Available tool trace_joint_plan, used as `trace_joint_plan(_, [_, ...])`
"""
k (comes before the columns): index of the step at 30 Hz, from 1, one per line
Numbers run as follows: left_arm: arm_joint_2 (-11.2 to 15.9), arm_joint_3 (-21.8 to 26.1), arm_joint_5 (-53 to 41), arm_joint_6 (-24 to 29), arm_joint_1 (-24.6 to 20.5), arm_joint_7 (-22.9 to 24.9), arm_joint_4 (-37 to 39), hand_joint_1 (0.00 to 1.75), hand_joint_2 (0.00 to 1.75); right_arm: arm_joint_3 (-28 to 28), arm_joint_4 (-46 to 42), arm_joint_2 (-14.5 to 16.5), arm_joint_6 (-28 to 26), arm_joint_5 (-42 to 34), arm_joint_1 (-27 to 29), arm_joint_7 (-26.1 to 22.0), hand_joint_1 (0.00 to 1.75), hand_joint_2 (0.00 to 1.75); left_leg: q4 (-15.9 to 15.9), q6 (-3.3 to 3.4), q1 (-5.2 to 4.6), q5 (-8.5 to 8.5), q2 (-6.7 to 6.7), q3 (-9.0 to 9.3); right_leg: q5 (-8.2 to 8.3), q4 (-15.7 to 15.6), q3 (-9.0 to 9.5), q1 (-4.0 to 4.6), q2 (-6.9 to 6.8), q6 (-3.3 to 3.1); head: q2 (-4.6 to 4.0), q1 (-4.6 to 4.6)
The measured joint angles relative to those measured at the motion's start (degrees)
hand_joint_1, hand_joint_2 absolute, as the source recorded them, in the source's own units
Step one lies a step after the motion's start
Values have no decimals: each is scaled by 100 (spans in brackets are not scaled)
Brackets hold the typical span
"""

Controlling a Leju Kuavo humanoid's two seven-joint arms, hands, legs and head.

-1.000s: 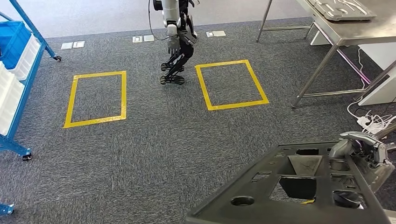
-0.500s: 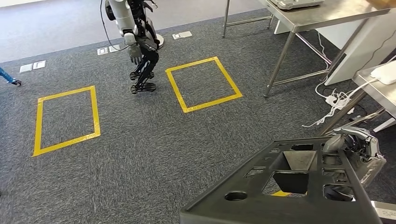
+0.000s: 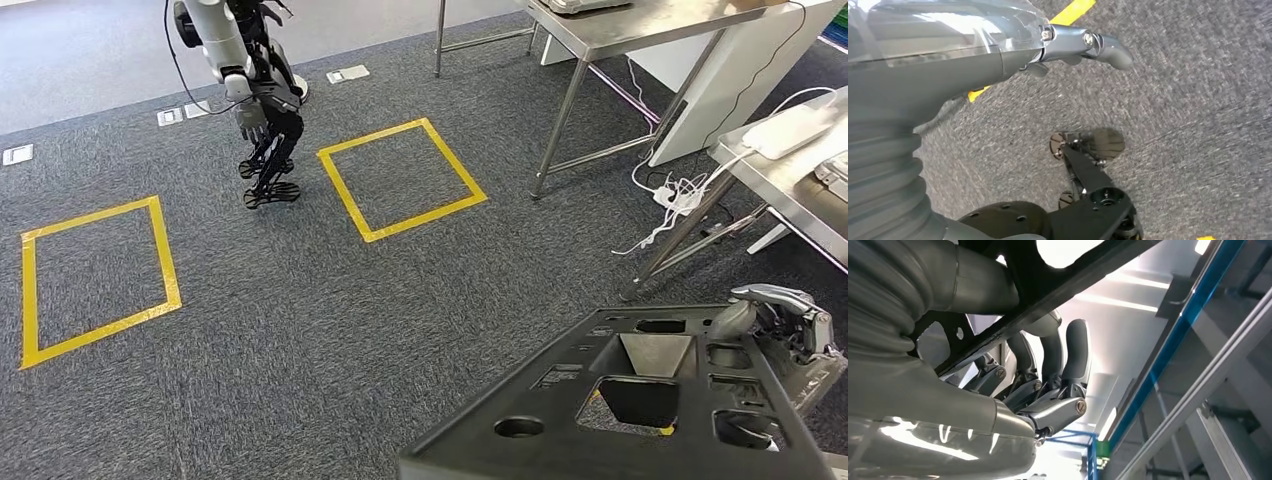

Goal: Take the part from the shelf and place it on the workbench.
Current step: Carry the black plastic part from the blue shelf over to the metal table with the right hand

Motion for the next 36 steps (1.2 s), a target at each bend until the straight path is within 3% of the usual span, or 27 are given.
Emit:
trace_joint_plan(2, [2,1,-2,0,-3,-1,-1,0,175,-1,1,0,1,0,-8,2,175,175,-9,-56,-14,-45,81,59,262,-695,341,34,-179,-2,0,43])
trace_joint_plan(3, [3,1,-3,0,-6,-1,-2,0,175,0,2,0,2,0,-11,4,175,175,-18,-85,-27,-63,113,83,293,-861,420,55,-232,-10,0,43])
trace_joint_plan(5, [2,1,-7,0,-13,-3,-2,0,175,-4,2,0,5,0,-13,7,175,175,-56,-142,-42,-81,182,134,275,-907,431,88,-184,-56,0,3])
trace_joint_plan(7, [-3,0,-8,-1,-25,-7,-2,0,175,-11,-4,0,7,3,-14,6,175,175,-13,-196,-23,-142,122,158,282,-937,457,69,-95,-137,0,-45])
trace_joint_plan(9, [-8,-1,-10,-13,-29,-11,-1,0,175,-17,-9,0,8,8,-26,5,175,175,432,-216,-10,-401,-96,-28,284,-960,493,40,-17,-233,0,-108])
trace_joint_plan(11, [-10,-1,-14,-24,-11,-12,2,0,175,-20,-8,0,9,10,-37,5,175,175,1245,-212,-27,-740,-235,-438,269,-959,512,52,74,-291,0,-187])
trace_joint_plan(12, [-10,1,-14,-24,-3,-11,2,0,175,-21,-7,0,10,10,-37,5,175,175,1542,-209,-37,-807,-253,-608,264,-958,523,59,133,-301,0,-213])
trace_joint_plan(13, [-10,2,-14,-24,1,-10,2,0,175,-22,-7,0,10,9,-36,6,175,175,1638,-203,-44,-759,-260,-689,258,-956,537,64,195,-305,0,-228])
trace_joint_plan(14, [-10,2,-14,-25,2,-10,2,0,175,-24,-7,0,11,9,-37,7,175,175,1487,-194,-46,-598,-268,-655,252,-956,556,64,259,-304,0,-237])
trace_joint_plan(15, [-10,2,-14,-25,1,-10,2,0,175,-26,-7,0,11,10,-37,8,175,175,1137,-183,-44,-364,-307,-526,241,-954,578,59,320,-296,0,-243])
trace_joint_plan(17, [-10,2,-14,-26,3,-10,2,0,175,-28,-6,0,11,10,-42,10,175,175,362,-165,-26,9,-553,-224,217,-941,598,57,436,-258,0,-258])
trace_joint_plan(19, [-11,2,-14,-26,4,-9,2,0,175,-29,-6,0,13,10,-47,13,175,175,17,-142,-33,103,-715,-95,217,-943,578,49,546,-196,0,-255])
trace_joint_plan(21, [-12,2,-14,-26,-1,-9,2,0,175,-33,-6,0,16,11,-43,16,175,175,-29,-89,-51,111,-617,-77,235,-963,552,27,638,-129,0,-246])
trace_joint_plan(23, [-10,3,-14,-26,-8,-12,1,0,175,-42,-7,-1,17,11,-49,17,175,175,-74,-27,-37,129,-480,-52,140,-825,472,34,471,-81,0,-211])
trace_joint_plan(25, [-7,4,-14,-26,-5,-14,0,0,175,-45,-5,-2,18,11,-62,18,175,175,-97,12,-28,126,-324,-35,-163,-259,185,39,196,-52,0,-142])
trace_joint_plan(27, [-7,4,-14,-26,2,-13,0,0,175,-45,-4,-1,18,11,-63,20,175,175,-96,28,-30,106,-159,-32,-425,456,-199,15,108,-21,0,-96])
trace_joint_plan(28, [-7,4,-14,-27,4,-13,0,0,175,-44,-4,0,18,11,-59,21,175,175,-95,26,-27,92,-79,-24,-417,607,-291,1,91,-3,0,-79])
trace_joint_plan(29, [-7,4,-14,-27,3,-13,0,0,175,-45,-4,0,18,11,-58,21,175,175,-95,17,-20,75,-3,-9,-297,525,-267,-12,71,13,0,-60])
trace_joint_plan(30, [-7,4,-14,-28,1,-13,0,0,175,-45,-4,0,18,11,-57,22,175,175,-95,0,-10,53,67,16,-97,226,-126,-23,29,25,0,-40])
trace_joint_plan(32, [-4,4,-14,-28,-2,-14,-1,0,175,-44,-4,-1,18,11,-62,23,175,175,-91,-61,-12,-1,184,78,244,-559,261,-10,-202,37,0,19])
trace_joint_plan(34, [2,4,-15,-27,-5,-14,-3,0,175,-45,-3,-1,19,11,-62,26,175,175,-102,-125,-47,-47,280,135,311,-924,435,33,-362,9,0,33])
trace_joint_plan(36, [3,4,-16,-26,-11,-14,-4,0,175,-48,-5,1,18,11,-53,27,175,175,-142,-178,-62,-77,373,205,280,-938,441,49,-275,-57,0,-16])
